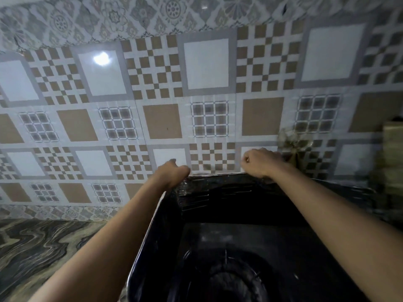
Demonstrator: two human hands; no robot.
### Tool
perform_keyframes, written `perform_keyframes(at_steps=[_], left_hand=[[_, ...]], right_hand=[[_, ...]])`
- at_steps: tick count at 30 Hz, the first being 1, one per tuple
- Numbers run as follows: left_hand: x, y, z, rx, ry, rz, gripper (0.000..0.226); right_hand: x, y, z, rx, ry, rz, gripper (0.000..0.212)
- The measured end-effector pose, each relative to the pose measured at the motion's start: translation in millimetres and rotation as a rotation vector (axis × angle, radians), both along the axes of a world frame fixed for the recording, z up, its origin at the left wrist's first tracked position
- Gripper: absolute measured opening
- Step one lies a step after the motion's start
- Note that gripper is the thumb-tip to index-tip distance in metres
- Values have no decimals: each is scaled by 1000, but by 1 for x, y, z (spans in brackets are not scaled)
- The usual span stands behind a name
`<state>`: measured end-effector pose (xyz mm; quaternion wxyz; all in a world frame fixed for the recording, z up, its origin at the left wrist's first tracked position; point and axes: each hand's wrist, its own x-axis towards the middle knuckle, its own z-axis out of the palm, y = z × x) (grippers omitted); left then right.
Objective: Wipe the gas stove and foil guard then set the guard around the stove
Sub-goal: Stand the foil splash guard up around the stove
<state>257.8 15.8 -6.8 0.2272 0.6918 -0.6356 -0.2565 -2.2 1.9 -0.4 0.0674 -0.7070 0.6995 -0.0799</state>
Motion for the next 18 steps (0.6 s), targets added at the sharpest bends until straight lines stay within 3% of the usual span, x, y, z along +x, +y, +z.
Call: perform_keyframes(at_steps=[5, 9, 13, 18], left_hand=[[-63, -2, 3, -222, -283, -224, 59], [-113, -2, -11, -289, -409, -375, 45], [-139, -5, -26, -316, -412, -413, 37], [-144, -6, -42, -355, -425, -408, 29]], right_hand=[[-42, 18, -17, 78, 35, -7, 23], [-56, 22, -28, 36, -30, 63, 36], [-66, 27, -36, 31, -140, 93, 45], [-85, 33, -39, 1, -173, 138, 37]])
